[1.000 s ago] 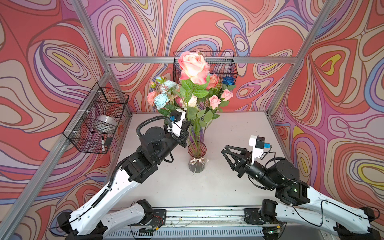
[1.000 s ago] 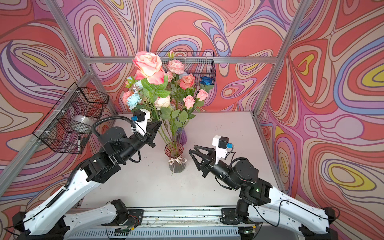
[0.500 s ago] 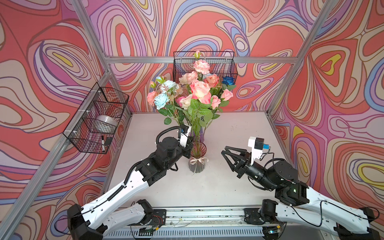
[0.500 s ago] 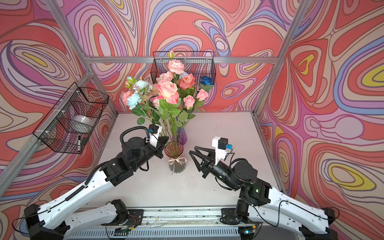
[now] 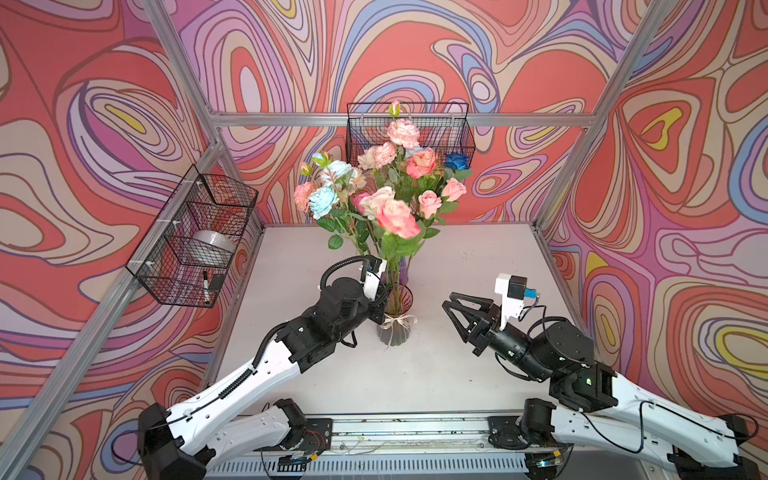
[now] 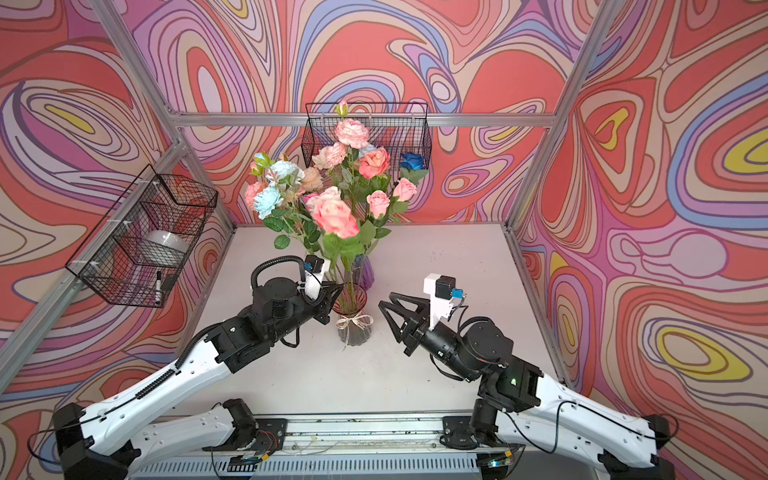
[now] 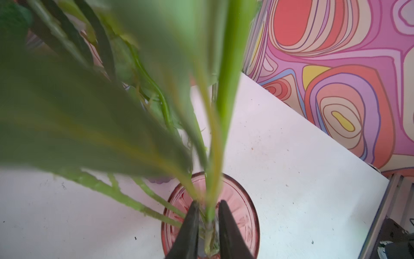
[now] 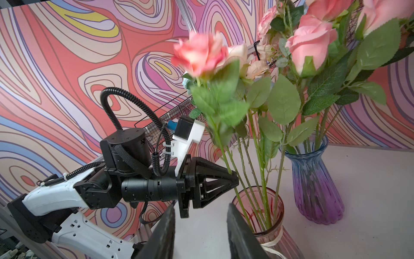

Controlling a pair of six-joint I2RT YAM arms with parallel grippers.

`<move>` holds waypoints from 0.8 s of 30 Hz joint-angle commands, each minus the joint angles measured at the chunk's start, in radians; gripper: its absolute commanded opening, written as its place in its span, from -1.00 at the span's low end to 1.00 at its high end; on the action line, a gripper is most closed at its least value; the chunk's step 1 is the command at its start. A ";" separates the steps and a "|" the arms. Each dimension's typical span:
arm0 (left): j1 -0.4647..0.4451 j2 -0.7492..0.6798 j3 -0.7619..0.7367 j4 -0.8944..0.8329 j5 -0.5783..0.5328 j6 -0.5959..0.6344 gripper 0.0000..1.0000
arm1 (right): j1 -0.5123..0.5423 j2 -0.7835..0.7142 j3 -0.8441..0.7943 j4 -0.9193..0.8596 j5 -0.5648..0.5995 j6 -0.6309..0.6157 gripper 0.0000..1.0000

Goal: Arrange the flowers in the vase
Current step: 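Lower the rose stem into the pink-gray vase with the left gripper, then open the left gripper and pull it back from the vase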

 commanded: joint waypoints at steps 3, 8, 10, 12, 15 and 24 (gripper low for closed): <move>-0.010 -0.029 0.018 -0.054 0.008 -0.037 -0.16 | 0.006 0.004 -0.001 -0.010 0.014 0.000 -0.22; -0.011 -0.098 0.043 -0.078 0.038 -0.070 0.36 | 0.005 0.006 0.002 -0.009 0.016 0.001 -0.12; -0.011 -0.143 0.046 -0.089 0.052 -0.088 0.50 | 0.005 0.007 0.002 -0.011 0.024 0.000 -0.04; -0.012 -0.192 0.044 -0.096 0.060 -0.111 0.56 | 0.005 0.012 0.001 -0.018 0.042 0.000 0.02; -0.010 -0.275 0.021 -0.099 0.057 -0.151 0.84 | 0.005 0.019 -0.005 -0.038 0.102 0.000 0.11; -0.011 -0.562 -0.203 -0.116 -0.151 -0.254 1.00 | 0.005 0.020 -0.100 -0.093 0.415 0.015 0.77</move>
